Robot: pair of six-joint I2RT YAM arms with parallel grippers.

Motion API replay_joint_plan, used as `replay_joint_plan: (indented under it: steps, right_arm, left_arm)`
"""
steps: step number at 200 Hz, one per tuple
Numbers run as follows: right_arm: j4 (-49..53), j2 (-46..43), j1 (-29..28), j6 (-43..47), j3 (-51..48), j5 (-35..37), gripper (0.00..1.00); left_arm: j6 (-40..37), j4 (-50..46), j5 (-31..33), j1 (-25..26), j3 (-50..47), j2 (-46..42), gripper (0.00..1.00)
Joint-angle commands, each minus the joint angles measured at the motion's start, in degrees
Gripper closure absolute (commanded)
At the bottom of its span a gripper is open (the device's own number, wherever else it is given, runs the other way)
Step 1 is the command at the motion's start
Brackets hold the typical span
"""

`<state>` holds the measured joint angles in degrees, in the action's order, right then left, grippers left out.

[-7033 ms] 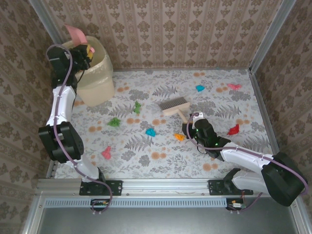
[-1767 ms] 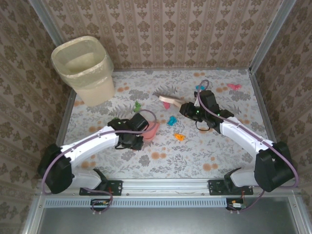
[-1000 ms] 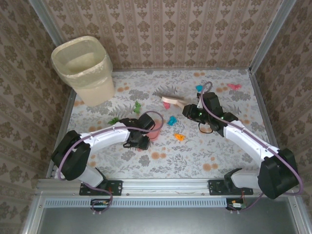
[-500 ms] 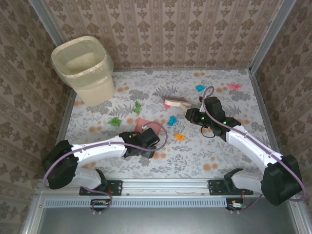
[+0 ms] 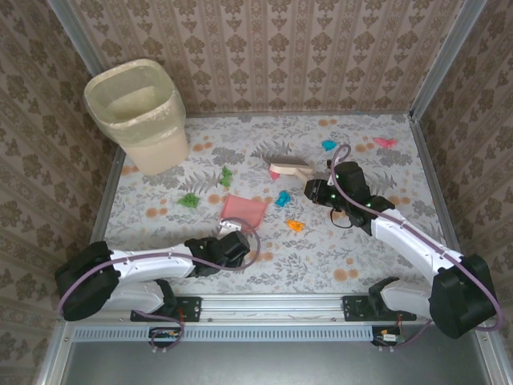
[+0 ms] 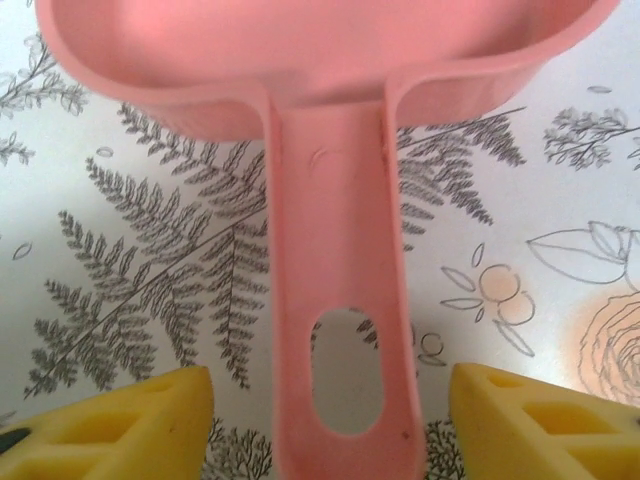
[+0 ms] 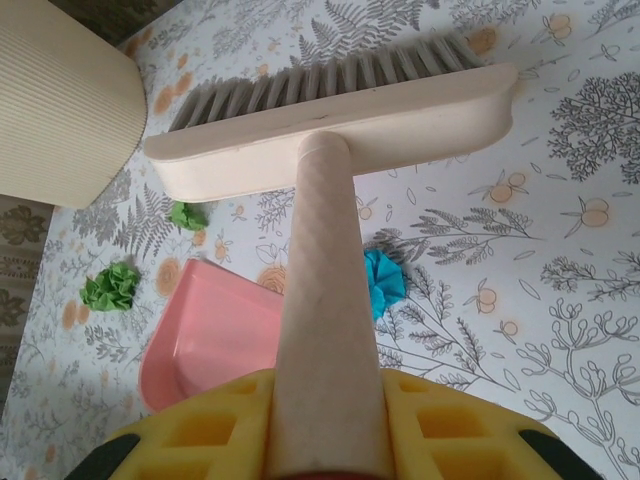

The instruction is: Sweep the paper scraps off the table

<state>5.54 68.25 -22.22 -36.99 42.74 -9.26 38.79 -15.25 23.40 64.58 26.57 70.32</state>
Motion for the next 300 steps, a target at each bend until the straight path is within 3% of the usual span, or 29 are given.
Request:
replay_joint_plan:
  steps: [1, 52, 119, 181, 224, 262, 300]
  right_arm:
    - [-3.8, 0.1, 0.3, 1.8, -0.3, -0.1, 1.00]
    - [-3.7, -0.1, 0.3, 2.3, -0.6, 0.2, 1.00]
    - [-2.7, 0.5, 0.3, 2.5, 0.1, 0.5, 1.00]
    - [7.1, 3.3, 0.3, 1.4, 5.9, 2.9, 1.00]
    - [13.3, 5.3, 0.3, -0.1, 11.9, 6.3, 1.00]
    - [15.1, 9.5, 0.5, -3.2, 18.0, 6.7, 1.00]
    - [17.8, 19.2, 2.0, -8.0, 25.7, 1.0, 1.00]
  left_arm:
    - [-0.3, 4.7, 1.3, 0.2, -1.2, -1.0, 0.45]
    - [-0.5, 6.6, 1.0, -0.5, -2.3, -1.2, 0.65]
    - [-0.4, 6.2, 0.8, -1.8, -1.4, -1.0, 0.83]
    - [0.0, -2.5, -0.2, -4.5, 4.0, -2.1, 1.00]
    - [-2.4, -4.2, -10.4, -10.5, 6.8, -3.2, 1.00]
    - [-4.0, -4.7, -12.4, -10.8, 8.3, -2.4, 1.00]
    - [-7.3, -8.7, -12.8, -11.0, 13.4, 2.2, 1.00]
